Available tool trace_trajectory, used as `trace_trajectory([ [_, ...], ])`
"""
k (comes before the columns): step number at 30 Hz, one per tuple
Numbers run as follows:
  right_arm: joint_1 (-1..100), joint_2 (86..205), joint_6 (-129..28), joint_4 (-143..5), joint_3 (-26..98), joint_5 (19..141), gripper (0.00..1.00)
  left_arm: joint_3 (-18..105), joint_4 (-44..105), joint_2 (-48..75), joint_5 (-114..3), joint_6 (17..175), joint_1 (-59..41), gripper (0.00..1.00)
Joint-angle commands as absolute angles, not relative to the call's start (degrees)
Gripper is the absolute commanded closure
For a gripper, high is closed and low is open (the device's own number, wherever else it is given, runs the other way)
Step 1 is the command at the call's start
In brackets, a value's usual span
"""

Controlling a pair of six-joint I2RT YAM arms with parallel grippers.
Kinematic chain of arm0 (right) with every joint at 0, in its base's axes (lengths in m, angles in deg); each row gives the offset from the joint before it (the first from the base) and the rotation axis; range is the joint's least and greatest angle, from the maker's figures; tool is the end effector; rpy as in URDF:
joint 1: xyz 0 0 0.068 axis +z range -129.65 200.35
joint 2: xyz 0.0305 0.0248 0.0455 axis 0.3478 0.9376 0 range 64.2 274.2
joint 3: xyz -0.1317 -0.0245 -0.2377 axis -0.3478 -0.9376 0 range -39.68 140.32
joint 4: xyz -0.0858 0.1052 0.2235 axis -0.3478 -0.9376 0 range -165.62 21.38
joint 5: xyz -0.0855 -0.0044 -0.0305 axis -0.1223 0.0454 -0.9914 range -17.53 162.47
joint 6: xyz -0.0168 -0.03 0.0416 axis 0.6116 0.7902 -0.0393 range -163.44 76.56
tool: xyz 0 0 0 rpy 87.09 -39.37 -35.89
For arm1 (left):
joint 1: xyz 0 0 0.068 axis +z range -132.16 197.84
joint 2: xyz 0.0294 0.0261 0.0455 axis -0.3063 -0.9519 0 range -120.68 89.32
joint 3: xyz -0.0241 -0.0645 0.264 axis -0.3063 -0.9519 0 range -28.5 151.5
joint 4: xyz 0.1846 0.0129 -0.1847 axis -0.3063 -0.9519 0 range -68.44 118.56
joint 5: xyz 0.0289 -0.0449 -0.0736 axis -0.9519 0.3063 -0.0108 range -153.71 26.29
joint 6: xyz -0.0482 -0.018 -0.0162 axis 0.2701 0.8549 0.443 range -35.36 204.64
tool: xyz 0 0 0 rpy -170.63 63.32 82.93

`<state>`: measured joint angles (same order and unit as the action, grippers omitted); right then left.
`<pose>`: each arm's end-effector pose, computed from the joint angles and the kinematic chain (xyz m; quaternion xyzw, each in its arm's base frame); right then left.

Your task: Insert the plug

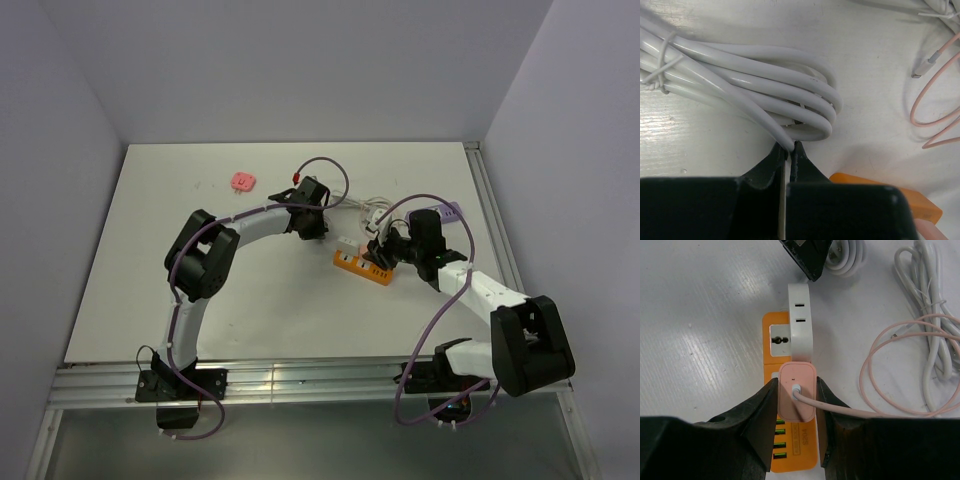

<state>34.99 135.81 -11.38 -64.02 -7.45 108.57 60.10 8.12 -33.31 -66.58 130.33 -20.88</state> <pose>0.2352 0.0831 0.1963 -0.4658 0.7166 0.2046 0.4772 0.3620 -0.2879 0.1592 -0.0656 0.9498 -0.1872 0.2420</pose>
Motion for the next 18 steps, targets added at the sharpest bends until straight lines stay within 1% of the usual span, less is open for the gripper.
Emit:
trace_trajectory([
  [1, 35.12, 136.36, -10.57, -63.0, -6.28, 109.65, 1.0, 60.09, 8.26, -32.76, -66.52, 129.02, -21.63, 1.0],
  [18, 35.12, 138.2, -10.13, -61.24, -6.63, 109.91, 1.0, 59.65, 8.61, -32.76, -66.08, 129.29, -21.63, 1.0],
])
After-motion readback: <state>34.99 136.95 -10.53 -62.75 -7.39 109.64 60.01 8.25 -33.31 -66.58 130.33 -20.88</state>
